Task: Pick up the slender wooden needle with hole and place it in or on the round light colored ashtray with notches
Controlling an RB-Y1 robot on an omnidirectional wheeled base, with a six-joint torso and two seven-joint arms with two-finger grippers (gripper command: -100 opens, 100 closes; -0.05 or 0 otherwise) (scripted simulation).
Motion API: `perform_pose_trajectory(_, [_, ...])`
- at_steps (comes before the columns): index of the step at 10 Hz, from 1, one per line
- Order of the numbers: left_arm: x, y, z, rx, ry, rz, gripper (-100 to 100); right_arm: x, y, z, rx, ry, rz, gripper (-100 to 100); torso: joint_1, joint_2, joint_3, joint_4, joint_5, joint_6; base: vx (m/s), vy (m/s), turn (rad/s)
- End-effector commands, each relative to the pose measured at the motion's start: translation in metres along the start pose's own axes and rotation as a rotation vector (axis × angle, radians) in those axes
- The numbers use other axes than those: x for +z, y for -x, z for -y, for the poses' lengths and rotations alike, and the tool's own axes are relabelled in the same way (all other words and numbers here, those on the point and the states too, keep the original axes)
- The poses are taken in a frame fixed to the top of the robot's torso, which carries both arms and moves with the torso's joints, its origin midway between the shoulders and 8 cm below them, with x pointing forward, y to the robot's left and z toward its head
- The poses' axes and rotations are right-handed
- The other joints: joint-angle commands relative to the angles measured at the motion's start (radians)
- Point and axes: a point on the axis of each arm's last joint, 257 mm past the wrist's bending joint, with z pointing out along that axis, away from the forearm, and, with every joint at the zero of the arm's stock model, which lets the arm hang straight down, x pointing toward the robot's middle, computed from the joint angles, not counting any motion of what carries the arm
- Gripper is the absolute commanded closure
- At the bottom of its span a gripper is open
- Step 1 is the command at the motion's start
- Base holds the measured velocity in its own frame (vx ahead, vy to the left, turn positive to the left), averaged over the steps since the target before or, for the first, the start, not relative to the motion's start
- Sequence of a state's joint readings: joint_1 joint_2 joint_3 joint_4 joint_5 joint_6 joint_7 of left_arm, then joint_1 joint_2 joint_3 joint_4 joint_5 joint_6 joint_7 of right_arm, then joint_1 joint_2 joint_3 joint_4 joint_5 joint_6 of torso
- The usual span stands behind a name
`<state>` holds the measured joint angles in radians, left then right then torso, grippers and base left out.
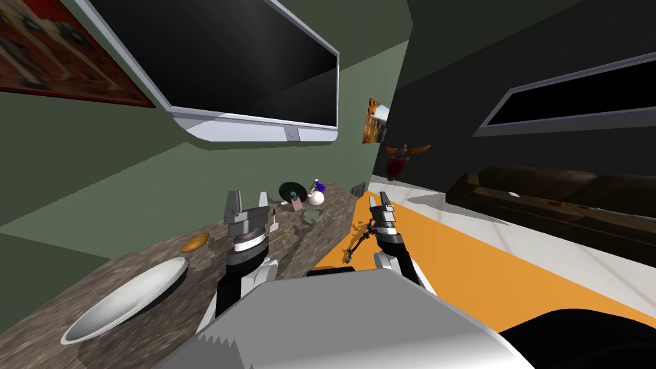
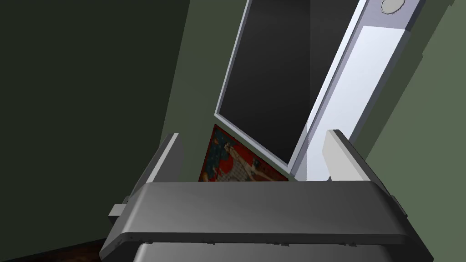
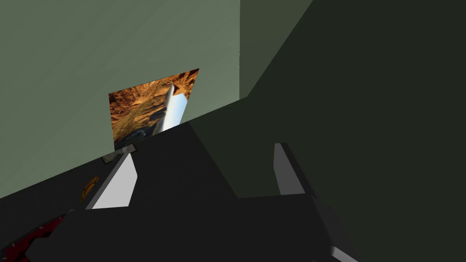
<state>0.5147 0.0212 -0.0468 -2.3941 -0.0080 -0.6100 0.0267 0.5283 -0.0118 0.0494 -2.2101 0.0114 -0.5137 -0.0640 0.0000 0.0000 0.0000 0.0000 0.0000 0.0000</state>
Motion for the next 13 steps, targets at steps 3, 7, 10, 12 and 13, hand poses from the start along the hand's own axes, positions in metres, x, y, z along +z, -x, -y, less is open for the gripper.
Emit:
perform_pose_trajectory(3, [0.004,-0.006,-0.014,-0.019,0.051,-0.062,-100,0.000,0.000,0.000,0.000,0.000,0.000,0,0.000,0.000,0.000,0.000,0.000,0.000,-0.008,-0.009,0.000])
perform_pose_trajectory(7, [0.011,-0.005,-0.034,-0.054,0.123,-0.100,-100,0.000,0.000,0.000,0.000,0.000,0.000,0,-0.001,0.001,0.000,0.000,0.000,0.000,-0.014,-0.014,-0.004])
perform_pose_trajectory(10, [0.012,-0.003,-0.048,-0.068,0.178,-0.106,-100,0.000,0.000,0.000,0.000,0.000,0.000,0,-0.001,0.001,0.000,0.000,0.000,0.000,-0.013,-0.016,-0.004])
perform_pose_trajectory(12, [0.015,-0.001,-0.058,-0.083,0.218,-0.110,-100,0.000,0.000,0.000,0.000,0.000,0.000,0,-0.001,0.001,0.000,0.000,0.000,0.000,-0.015,-0.014,-0.006])
perform_pose_trajectory(13, [0.018,0.001,-0.064,-0.101,0.239,-0.114,-100,0.000,0.000,0.000,0.000,0.000,0.000,0,-0.001,0.001,0.000,0.000,0.000,0.000,-0.016,-0.019,-0.010])
